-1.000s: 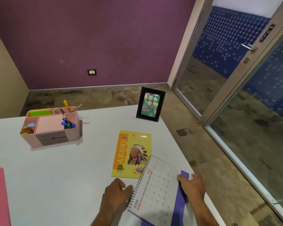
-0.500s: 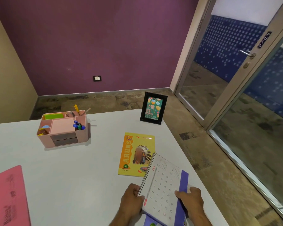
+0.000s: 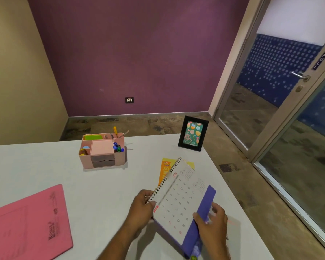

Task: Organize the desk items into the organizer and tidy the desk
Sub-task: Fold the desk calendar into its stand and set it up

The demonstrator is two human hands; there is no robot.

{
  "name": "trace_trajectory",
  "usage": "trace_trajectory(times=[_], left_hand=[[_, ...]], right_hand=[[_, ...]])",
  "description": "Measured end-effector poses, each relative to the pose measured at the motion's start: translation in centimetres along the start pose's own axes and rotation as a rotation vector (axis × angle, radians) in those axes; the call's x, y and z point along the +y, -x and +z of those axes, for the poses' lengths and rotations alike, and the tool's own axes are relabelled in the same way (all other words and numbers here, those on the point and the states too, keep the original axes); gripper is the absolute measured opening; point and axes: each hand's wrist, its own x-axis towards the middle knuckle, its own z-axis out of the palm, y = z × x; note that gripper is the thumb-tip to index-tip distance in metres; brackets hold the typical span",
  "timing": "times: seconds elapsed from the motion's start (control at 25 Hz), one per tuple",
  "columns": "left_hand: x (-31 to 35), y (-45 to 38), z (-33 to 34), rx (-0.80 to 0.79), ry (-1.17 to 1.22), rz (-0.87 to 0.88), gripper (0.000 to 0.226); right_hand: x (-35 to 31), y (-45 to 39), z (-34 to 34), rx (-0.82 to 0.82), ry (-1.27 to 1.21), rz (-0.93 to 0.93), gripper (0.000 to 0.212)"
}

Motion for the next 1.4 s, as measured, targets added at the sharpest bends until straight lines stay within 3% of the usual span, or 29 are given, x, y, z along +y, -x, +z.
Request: trace_trajectory(times=[0.12,0.28,0.36,0.48,0.56,0.72,0.84,0.92,1.04,1.16,1.4], left_hand=[[1.8,0.9,-3.2,0.079,0.022,0.042,0.021],[3.9,2.2,-6.4,0.174,0.097,0.057,0.016],[4.6,2.8,-7.6,0.232,0.166,0.059,0.013],[5.0,3.5,-8.9,0.342,0.272,0.064,0.009],[5.4,4.0,-9.5,0.359,0.391,0.058,0.02],[5.6,5.5,-10.8,0.322,0.472,0.129,0.033],[3.2,6.5,-13.5,0.538,0.332,0.268,0.027],[0.6,6.6,-15.6,0.669,0.215,0.29,0.034],[-2.2,6.3,-17.2,0.597,0.173,0.214,0.031],[-3.2,6.3,-17.4,0.606,0.085,0.237,0.013],[-4.8,6.6,-17.3,0.682,-0.061,0.266,0.018]], right_hand=[[-1.2,4.4,2.1,0.028,0.13,-0.459,0.061],[-3.9,9.3,5.0,-0.08,0.296,-0.847,0.074],[-5.1,9.8,6.4,-0.038,0.4,-0.95,0.061],[-6.5,9.4,7.6,0.036,0.402,-1.02,0.058],[-7.6,9.2,7.9,0.093,0.381,-1.047,0.058],[-9.4,8.6,8.4,0.068,0.195,-0.878,0.042],[-9.6,8.9,8.3,-0.159,-0.104,-0.572,0.027],[-9.6,9.2,8.2,-0.322,-0.295,-0.362,0.029],[-9.3,9.8,8.5,-0.433,-0.476,-0.175,0.029],[-8.7,10.2,9.1,-0.456,-0.485,-0.095,0.026],[-7.5,10.8,10.5,-0.282,-0.25,-0.121,0.033]])
